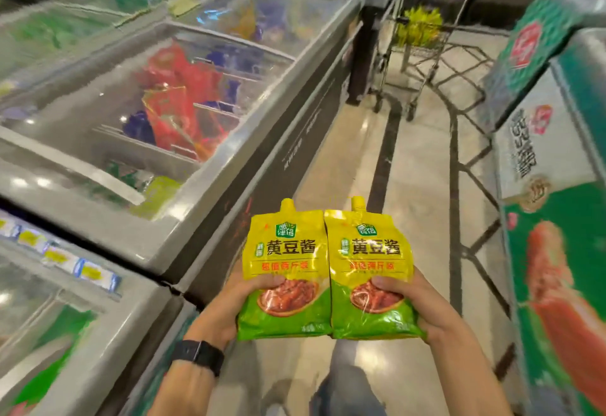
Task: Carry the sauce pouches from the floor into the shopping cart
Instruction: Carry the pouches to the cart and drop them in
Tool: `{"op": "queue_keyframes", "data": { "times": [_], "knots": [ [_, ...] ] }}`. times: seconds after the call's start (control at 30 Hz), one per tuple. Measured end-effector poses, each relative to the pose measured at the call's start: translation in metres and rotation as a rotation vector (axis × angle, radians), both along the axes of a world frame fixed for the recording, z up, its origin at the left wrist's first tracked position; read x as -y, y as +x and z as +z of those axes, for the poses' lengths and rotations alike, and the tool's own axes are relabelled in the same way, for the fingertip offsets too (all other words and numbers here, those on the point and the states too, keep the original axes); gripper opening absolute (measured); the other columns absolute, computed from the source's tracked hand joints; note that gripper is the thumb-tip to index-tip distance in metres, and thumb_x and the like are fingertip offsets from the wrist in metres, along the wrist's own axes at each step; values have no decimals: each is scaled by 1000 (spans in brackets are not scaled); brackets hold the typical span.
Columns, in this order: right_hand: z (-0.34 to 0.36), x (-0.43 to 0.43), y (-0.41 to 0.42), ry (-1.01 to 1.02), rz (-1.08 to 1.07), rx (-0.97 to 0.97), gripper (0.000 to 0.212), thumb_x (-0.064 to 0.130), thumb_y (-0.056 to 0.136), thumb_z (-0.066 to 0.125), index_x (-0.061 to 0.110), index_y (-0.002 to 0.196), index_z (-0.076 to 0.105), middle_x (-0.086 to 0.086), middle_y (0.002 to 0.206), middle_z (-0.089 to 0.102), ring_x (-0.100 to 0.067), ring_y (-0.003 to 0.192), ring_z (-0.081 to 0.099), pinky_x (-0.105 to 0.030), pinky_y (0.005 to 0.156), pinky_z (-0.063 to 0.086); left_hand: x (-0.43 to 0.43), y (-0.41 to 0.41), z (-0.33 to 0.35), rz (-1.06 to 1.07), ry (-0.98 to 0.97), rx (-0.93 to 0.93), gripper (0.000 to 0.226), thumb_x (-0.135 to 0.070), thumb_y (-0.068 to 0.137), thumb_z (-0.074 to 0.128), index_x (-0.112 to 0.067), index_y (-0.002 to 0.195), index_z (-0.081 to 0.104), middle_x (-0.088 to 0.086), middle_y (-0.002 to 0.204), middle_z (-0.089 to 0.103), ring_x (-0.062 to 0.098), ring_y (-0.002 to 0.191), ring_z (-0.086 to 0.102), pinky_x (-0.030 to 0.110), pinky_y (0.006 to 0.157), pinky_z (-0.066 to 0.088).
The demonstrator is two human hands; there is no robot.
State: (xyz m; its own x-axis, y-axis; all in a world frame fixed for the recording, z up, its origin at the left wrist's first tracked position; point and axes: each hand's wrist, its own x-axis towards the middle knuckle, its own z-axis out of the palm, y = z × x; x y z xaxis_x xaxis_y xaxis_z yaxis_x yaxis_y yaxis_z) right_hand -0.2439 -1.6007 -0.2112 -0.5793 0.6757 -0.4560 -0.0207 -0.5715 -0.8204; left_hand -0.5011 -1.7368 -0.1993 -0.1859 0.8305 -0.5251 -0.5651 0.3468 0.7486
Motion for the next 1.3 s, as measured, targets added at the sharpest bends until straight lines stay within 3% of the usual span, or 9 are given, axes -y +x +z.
{"op": "queue_keyframes", "data": {
  "times": [0.13,0.23,0.3,0.43,0.7,0.87,0.97,1.13,1.3],
  "knots": [
    [-18,-68,3,-26,-128,-1,86,8,41,93,6,120,60,-20,107,73,-32,87,73,-37,67,60,-96,-13,-15,-110,-5,-46,111,-21,28,102,-4,129,60,23,115,72,35,94,74,42,77,61],
    [-27,-136,2,-54,-178,17,109,21,26,100,4,125,58,-22,111,71,-36,91,72,-39,68,60,-175,-16,-22,-170,-21,-8,91,-24,23,102,-9,109,74,23,110,74,34,90,75,42,76,62],
    [-28,-184,3,-55,-198,19,111,22,25,100,4,126,57,-23,112,71,-36,92,72,-38,69,60,-226,-16,-23,-174,-41,-6,84,-24,22,102,-11,101,77,23,109,74,34,87,75,44,75,62],
    [-17,-277,0,-61,-198,9,107,21,28,100,4,125,57,-23,113,70,-37,95,71,-40,71,60,-320,-23,-17,-187,-98,-38,113,-23,28,102,-7,131,58,23,120,70,42,104,69,53,86,58],
    [-14,-447,-13,-63,-257,-12,85,7,49,87,5,128,55,-22,114,70,-38,96,71,-41,72,60,-508,-43,-10,-279,-72,-15,108,-21,29,102,-7,128,60,23,115,72,40,93,73,56,82,59],
    [-16,-563,-31,-57,-332,25,108,20,27,100,7,125,57,-21,111,72,-37,94,72,-43,72,60,-649,-64,-26,-338,-87,11,104,-19,22,103,-8,119,66,25,111,72,41,90,73,64,90,53],
    [-13,-634,-36,-49,-383,45,111,22,27,101,7,127,56,-21,113,71,-38,96,71,-43,74,60,-732,-71,-25,-361,-57,38,96,-21,17,103,-9,107,72,23,107,74,38,87,74,63,92,52],
    [-1,-736,-30,-54,-461,96,116,27,21,100,10,127,56,-18,109,73,-36,91,73,-39,66,60,-866,-73,-22,-444,-66,-23,121,-23,25,102,-5,134,54,23,120,70,43,104,69,61,97,50],
    [1,-842,-15,-77,-497,52,111,25,18,101,10,119,60,-19,106,73,-36,89,73,-41,67,61,-991,-55,-24,-541,-72,-25,122,-26,24,102,-5,135,54,25,122,68,44,107,66,58,99,50]
  ]
}}
